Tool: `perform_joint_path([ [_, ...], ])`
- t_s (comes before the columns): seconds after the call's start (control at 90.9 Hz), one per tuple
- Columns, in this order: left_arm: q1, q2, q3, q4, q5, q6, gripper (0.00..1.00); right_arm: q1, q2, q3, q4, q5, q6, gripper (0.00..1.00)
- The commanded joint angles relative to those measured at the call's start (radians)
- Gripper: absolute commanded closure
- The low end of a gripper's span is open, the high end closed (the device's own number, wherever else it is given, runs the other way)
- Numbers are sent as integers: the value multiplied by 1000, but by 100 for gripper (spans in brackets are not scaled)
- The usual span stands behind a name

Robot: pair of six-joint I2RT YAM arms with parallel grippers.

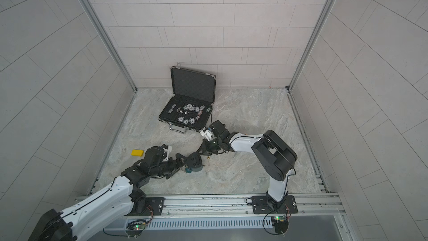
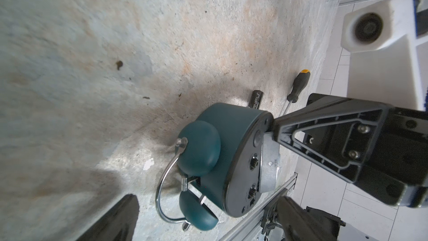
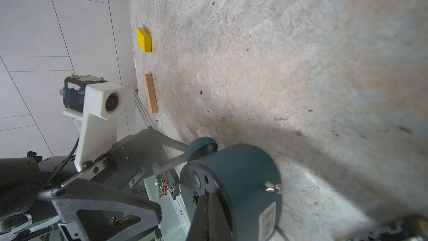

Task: Remove the battery from the alarm
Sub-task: Install the cover on the alarm.

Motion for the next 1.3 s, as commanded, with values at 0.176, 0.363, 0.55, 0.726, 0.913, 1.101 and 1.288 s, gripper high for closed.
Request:
perform_joint_path([
  [0.176,3,-7,9,-9,1,4,5,12,8,-5,-26,69,24,100],
  [0.363,2,-6,8,-12,1,2,5,22,-12,-37,43,91,47,100],
  [0.55,3,-37,7,-16,0,2,5,30,-25,-71,102,116,50,100],
  [0.726,2,-50,4,-25,-2,0,5,31,-19,-94,145,114,65,100],
  [0.913,4,-57,1,-27,-4,-2,5,34,-19,-113,223,84,75,100],
  [1.101,4,-62,2,-30,-1,-5,5,35,4,-129,267,81,77,100],
  [1.288,3,-75,-2,-38,-4,-6,5,36,12,-129,299,63,85,100],
])
